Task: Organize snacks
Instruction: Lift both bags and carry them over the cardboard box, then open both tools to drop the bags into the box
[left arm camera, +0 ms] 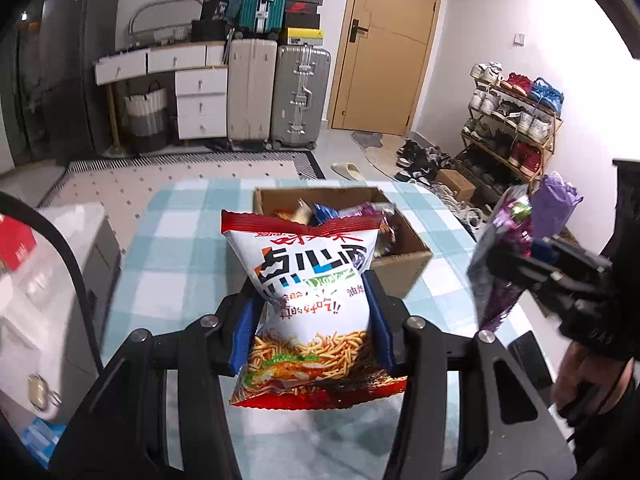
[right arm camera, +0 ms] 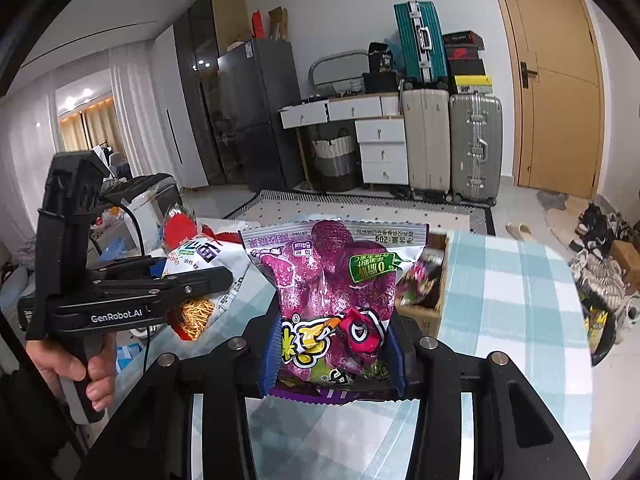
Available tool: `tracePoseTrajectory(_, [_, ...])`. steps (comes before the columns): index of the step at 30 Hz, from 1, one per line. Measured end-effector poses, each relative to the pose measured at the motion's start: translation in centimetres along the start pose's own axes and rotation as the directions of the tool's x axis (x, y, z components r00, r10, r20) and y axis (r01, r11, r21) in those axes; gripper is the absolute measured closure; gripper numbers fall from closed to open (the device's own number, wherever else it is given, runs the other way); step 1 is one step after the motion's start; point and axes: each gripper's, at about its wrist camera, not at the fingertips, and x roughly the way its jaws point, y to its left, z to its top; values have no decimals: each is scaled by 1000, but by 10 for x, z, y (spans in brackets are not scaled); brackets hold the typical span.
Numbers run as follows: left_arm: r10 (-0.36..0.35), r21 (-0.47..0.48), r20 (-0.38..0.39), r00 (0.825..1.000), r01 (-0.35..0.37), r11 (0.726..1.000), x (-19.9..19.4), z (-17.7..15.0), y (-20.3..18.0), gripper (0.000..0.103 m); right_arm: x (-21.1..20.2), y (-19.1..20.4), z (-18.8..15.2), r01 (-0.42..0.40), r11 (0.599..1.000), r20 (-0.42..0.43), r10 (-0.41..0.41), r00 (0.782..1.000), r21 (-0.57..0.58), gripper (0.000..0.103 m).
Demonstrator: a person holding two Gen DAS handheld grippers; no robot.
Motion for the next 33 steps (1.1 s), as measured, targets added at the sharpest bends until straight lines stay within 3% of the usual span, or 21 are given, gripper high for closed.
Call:
tracePoseTrajectory(10, [1,79,15,1000,-3,997,-20,78,-9,57,-13,-10,67,-78,996,29,77,997,33,60])
tracePoseTrajectory(13, [-11,103,8,1000,10,995,-17,104,-18,57,-12,-8,88,-83,996,41,82,996,20,60])
tracePoseTrajectory(16, [11,106,10,1000,-12,994,-2,127,-19,58,-6,-15,111,-148,985,52,144,988,86,60])
tracePoseTrajectory(24, [42,122,-35,998,-38,992,75,158,-26,57,28,-35,149,-76,988,45,70,997,138,60])
tracePoseTrajectory(28, [11,78,-93,996,-4,997,115,157,-23,57,65,-51,155,-32,989,-14,34,999,145,60])
tracePoseTrajectory(33, [19,72,-113,993,-11,997,161,151,-20,57,109,-71,148,-24,983,-86,40,996,182,60])
